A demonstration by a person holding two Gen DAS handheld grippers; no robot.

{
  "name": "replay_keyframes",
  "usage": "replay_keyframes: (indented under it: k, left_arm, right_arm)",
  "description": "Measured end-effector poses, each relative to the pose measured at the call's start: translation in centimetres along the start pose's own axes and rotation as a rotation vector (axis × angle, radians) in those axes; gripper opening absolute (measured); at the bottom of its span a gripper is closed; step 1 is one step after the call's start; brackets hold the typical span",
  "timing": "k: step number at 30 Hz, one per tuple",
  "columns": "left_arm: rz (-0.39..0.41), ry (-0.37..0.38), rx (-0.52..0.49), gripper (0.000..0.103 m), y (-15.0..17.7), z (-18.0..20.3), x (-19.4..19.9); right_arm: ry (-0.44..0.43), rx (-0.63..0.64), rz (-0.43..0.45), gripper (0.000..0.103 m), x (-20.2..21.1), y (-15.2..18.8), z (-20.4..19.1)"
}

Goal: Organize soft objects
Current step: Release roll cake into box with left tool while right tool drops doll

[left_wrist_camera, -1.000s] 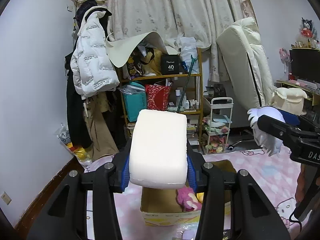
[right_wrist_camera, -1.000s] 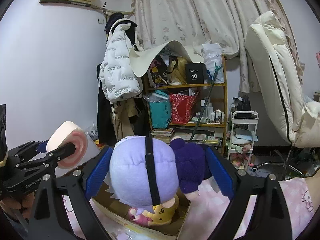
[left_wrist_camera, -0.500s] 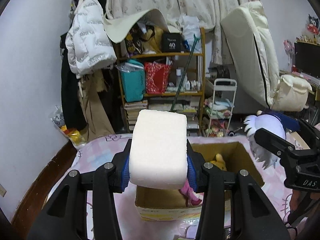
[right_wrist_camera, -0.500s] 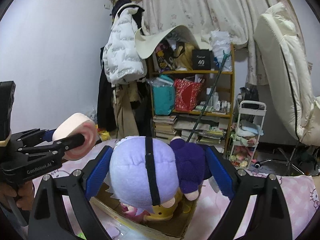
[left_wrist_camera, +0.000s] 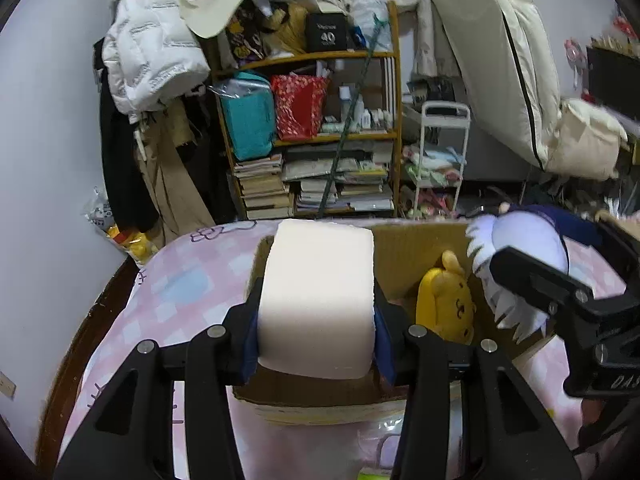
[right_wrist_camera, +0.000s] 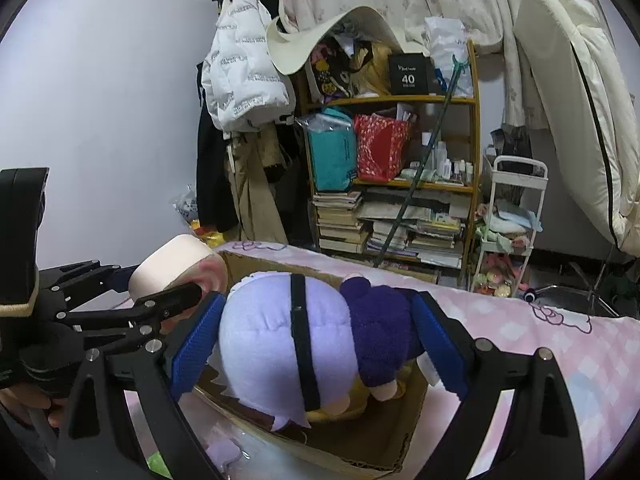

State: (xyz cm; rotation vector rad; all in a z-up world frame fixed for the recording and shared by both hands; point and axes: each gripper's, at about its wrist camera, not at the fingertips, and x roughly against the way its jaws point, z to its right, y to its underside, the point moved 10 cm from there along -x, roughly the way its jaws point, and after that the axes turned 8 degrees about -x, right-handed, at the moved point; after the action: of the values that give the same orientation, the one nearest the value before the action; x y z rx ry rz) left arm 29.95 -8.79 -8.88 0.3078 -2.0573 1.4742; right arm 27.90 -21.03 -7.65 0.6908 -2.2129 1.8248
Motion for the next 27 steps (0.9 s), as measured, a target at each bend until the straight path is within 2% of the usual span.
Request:
replay_keyframes:
  k: [3, 6, 11, 17, 21, 23, 27]
  left_arm:
    - [-0.024, -0.017, -0.018, 0.046, 0.6, 0.1, -0.8]
    - [-0.048, 0.004, -0.009, 0.047, 1.3, 0.2, -1.4]
    - [-0.078, 0.008, -0.002, 0.049, 2.2, 0.2, -2.1]
    - [-0.078, -0.009, 0.004, 0.057, 2.2, -0.1, -2.0]
    - [-0.075, -0.005, 0.038, 0.069, 2.2, -0.4, -1.3]
    - [-0.073, -0.005, 0.044, 0.07, 2.1, -0.5, -0.9]
    - [-0.068, -0.055, 0.065, 0.089, 2.0, -1.3, 0.2]
  right_arm:
    - [0.02, -0.006, -0.011, 0.098, -0.3, 0.3, 0.6]
    - [0.026, -0.031, -0.029, 0.098, -0.7, 0.3, 1.3]
    - [0.002, -0.076, -0.053, 0.099, -1.0, 0.7, 1.8]
    - [0.0, -0.07, -0.059, 0.1, -1.1, 0.9, 1.9]
    - [0.004, -0.069, -0.061, 0.1, -0.8, 0.9, 1.9]
    - [0.01, -0.063, -0.061, 0.103, -0.4, 0.9, 2.1]
    - [0.018, -0.083, -0.054, 0.103, 0.7, 0.8, 2.5]
